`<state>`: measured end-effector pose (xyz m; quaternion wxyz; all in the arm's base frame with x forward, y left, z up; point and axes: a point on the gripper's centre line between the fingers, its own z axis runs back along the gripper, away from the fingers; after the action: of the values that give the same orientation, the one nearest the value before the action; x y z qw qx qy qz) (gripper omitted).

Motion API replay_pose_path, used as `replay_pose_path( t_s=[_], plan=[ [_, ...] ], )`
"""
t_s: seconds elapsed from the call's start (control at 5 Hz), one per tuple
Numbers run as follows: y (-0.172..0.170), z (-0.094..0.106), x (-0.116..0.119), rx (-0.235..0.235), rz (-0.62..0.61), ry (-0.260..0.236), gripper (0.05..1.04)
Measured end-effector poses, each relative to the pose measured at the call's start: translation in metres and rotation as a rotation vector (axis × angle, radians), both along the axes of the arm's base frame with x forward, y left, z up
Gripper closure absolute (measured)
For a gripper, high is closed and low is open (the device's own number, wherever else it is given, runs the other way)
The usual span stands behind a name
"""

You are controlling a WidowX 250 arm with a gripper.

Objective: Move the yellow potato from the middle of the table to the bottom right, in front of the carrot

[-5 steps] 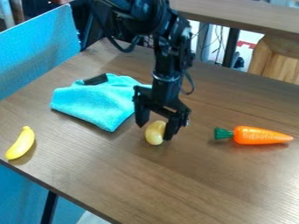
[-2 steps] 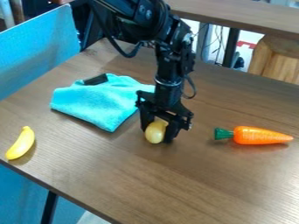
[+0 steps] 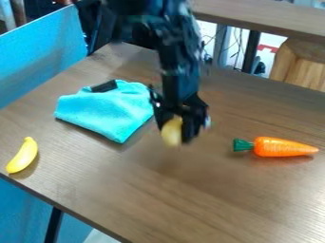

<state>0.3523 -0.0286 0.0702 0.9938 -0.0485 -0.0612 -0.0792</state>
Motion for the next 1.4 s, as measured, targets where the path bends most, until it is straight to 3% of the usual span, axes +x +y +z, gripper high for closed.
replay_pose_path(
  t_s=[0.2,0.4,1.0,1.4],
  plan=[
    [-0.019,0.02,-0.001,-0.018,-0.047,-0.055,0.341],
    [-0.057,0.021,-0.021,-0.021,-0.15,-0.039,0.341],
    [-0.127,-0.006,-0.064,-0.01,-0.401,-0.04,0.341],
    [-0.15,-0.041,-0.076,0.027,-0.475,0.038,0.341]
  ],
)
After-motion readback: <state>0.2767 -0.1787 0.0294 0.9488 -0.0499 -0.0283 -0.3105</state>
